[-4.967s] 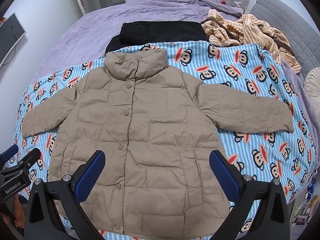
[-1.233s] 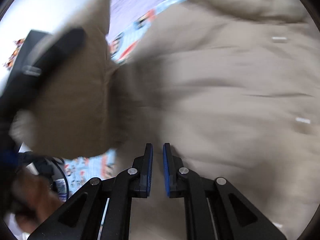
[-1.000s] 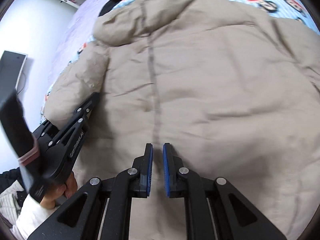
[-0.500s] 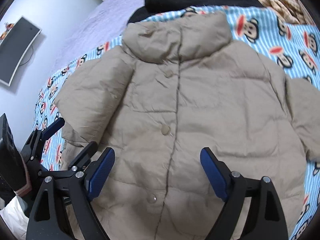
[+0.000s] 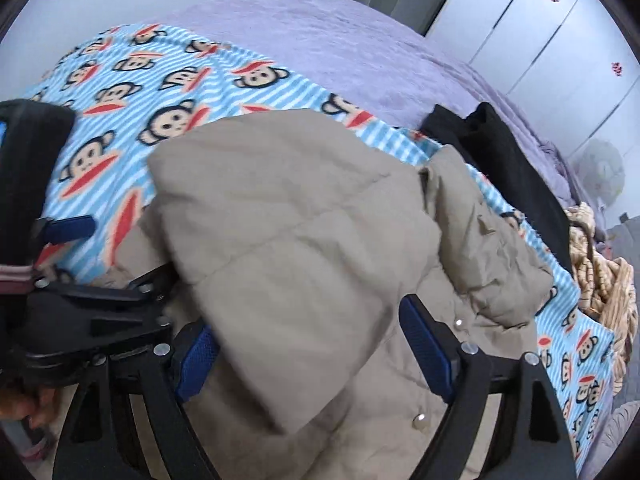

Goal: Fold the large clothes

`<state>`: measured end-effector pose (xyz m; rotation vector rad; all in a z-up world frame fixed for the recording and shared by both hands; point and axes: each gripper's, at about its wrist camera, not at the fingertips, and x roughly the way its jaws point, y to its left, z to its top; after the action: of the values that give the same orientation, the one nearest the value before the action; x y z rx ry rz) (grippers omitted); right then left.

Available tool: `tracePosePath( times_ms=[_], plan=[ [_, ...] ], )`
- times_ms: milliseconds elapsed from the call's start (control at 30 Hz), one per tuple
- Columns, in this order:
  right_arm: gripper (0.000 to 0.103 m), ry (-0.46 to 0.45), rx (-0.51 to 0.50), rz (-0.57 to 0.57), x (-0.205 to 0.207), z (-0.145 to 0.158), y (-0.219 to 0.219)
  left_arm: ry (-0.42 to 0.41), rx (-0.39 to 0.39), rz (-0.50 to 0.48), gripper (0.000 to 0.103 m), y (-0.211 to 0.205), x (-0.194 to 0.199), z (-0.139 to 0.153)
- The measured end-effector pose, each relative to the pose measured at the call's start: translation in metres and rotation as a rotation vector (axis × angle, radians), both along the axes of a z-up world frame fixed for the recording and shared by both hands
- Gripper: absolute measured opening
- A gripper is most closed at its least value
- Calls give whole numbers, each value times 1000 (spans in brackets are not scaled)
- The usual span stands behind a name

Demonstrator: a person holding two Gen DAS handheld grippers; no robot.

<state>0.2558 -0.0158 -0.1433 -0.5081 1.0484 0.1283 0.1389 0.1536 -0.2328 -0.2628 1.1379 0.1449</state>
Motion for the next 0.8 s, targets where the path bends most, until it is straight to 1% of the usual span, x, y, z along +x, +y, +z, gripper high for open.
tracePosePath(
  times_ms=[67,167,200,267,300,333,367,400,500,567,600,633,667,700,733,767,800],
  plan=[
    [88,-24,87,-141,14,10,-32,-8,41,-33,97,-6,0,1],
    [88,-54,182,-345,20,17,-95,-11,39,-36,97,-8,1,2],
    [88,-45,248,-409,19,18,-118,-12,35,-38,97,-8,2,2],
    [88,6,407,-530,14,10,-164,-6,40,-47,97,-9,4,3],
    [88,44,490,-585,9,2,-185,-1,38,-53,94,-9,6,6],
    [87,78,558,-630,5,-5,-201,-6,20,-61,88,-9,6,12],
    [87,112,621,-672,-1,-10,-217,-16,-5,-72,74,-7,7,19],
    [87,131,682,-702,-8,-13,-230,-30,-24,-84,71,-5,10,27],
    [87,141,818,-755,-26,-12,-261,-89,-46,-110,71,2,24,48],
    [87,137,889,-763,-29,-10,-274,-107,-35,-124,71,1,41,54],
    [86,156,917,-763,-25,-14,-278,-111,-31,-131,71,0,49,54],
    [82,179,935,-772,-18,-18,-281,-112,-27,-134,71,-3,57,53],
    [65,198,948,-781,-12,-22,-284,-107,-14,-135,71,-8,63,50],
    [54,213,967,-771,-6,-26,-286,-97,7,-133,71,-12,68,45],
    [33,221,962,-745,-1,-28,-285,-80,38,-128,71,-17,70,38],
    [21,224,918,-716,2,-28,-282,-56,62,-124,71,-21,73,28],
    [21,232,846,-679,7,-31,-277,-37,66,-123,71,-23,74,18]
  ],
)
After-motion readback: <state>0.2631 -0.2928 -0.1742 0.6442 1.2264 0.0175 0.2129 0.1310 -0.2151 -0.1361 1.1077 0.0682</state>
